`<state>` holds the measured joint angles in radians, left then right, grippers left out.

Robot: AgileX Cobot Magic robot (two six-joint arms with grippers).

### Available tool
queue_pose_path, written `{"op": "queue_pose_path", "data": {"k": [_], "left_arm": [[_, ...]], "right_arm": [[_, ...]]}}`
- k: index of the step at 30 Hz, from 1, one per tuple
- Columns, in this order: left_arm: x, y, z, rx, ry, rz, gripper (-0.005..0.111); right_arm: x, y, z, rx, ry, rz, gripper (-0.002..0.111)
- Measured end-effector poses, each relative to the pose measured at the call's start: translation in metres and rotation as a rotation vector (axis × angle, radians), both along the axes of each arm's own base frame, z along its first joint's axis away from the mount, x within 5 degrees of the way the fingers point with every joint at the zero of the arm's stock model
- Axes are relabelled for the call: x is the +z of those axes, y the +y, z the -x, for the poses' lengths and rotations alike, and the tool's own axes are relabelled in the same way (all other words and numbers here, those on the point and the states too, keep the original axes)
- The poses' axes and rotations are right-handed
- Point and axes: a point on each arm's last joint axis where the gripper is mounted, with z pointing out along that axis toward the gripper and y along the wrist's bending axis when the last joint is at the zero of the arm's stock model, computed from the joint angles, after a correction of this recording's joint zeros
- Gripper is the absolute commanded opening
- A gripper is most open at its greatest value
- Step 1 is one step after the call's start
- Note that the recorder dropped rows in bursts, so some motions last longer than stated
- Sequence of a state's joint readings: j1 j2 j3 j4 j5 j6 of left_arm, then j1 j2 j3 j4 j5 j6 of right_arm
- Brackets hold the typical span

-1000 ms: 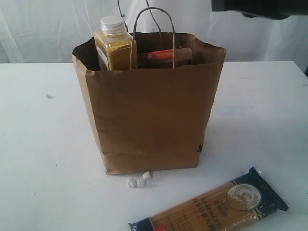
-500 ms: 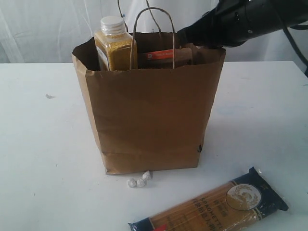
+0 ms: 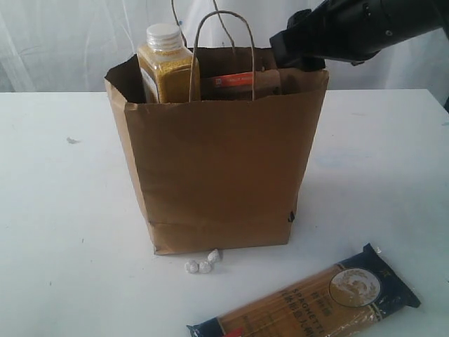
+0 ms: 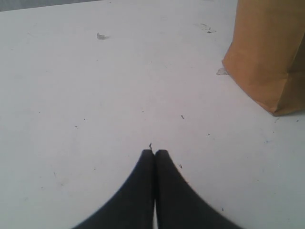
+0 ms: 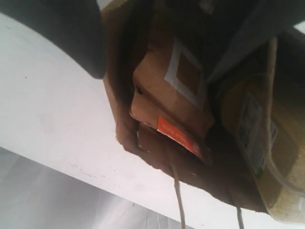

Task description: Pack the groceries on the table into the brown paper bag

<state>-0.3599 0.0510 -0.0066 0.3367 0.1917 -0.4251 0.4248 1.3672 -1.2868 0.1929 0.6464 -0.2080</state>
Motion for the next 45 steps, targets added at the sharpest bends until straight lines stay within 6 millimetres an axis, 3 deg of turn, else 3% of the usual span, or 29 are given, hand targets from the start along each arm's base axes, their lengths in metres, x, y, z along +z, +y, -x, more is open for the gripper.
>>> {"op": "queue_pose_path", "data": {"k": [12, 16, 23, 27, 30, 33, 36, 39, 45], "left_arm": [[0.000, 0.000, 0.000, 0.000, 0.000, 0.000, 0.000], [0.000, 0.000, 0.000, 0.000, 0.000, 0.000, 0.000], [0.000, 0.000, 0.000, 0.000, 0.000, 0.000, 0.000], [0.000, 0.000, 0.000, 0.000, 0.000, 0.000, 0.000], [0.000, 0.000, 0.000, 0.000, 0.000, 0.000, 0.000], [0.000, 0.000, 0.000, 0.000, 0.000, 0.000, 0.000], [0.000, 0.000, 0.000, 0.000, 0.000, 0.000, 0.000], [0.000, 0.000, 0.000, 0.000, 0.000, 0.000, 0.000], [0.000, 0.000, 0.000, 0.000, 0.000, 0.000, 0.000]], "right_arm": [[0.053, -0.034, 0.088, 0.043, -0.115, -0.093, 0.054], [0.050, -0.043, 0.112, 0.093, -0.080, -0.048, 0.054], [0.028, -0.044, 0.143, 0.251, 0.026, -0.002, 0.054], [-0.008, -0.038, 0.151, 0.347, 0.160, -0.002, 0.054], [-0.057, -0.026, 0.151, 0.407, 0.248, 0.042, 0.054], [-0.093, -0.014, 0.139, 0.249, 0.286, 0.092, 0.054], [-0.112, 0.006, 0.128, 0.134, 0.286, 0.117, 0.054], [-0.138, 0.046, 0.123, 0.179, 0.298, 0.094, 0.054], [-0.179, 0.078, 0.105, 0.156, 0.327, 0.056, 0.054]]}}
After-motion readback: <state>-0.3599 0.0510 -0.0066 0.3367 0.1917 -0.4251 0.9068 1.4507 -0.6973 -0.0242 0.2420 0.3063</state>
